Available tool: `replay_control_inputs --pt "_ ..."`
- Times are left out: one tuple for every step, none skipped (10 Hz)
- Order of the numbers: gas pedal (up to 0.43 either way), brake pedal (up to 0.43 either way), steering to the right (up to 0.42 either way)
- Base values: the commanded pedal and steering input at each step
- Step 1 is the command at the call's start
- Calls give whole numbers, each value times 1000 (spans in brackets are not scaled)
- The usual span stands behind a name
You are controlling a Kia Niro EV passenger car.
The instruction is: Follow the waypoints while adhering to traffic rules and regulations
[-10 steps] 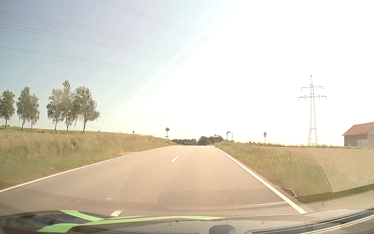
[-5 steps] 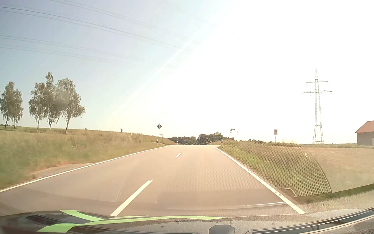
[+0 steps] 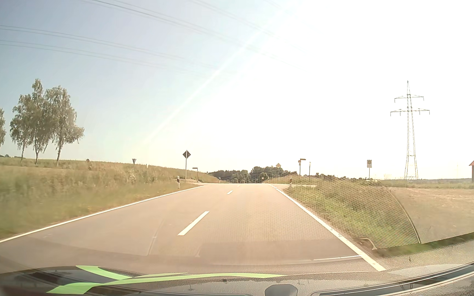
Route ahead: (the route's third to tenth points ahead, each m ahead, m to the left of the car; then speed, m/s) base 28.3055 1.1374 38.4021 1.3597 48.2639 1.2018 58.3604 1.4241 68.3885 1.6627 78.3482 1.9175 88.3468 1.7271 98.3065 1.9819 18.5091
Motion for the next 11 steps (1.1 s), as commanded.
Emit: replay_control_inputs --pt "228 0 0" --pt "228 0 0" --pt "228 0 0" --pt "228 0 0" --pt "228 0 -1" --pt "228 0 -1" --pt "228 0 -1" --pt "220 0 -1" --pt "220 0 -1" --pt "220 0 -2" --pt "220 0 -2"
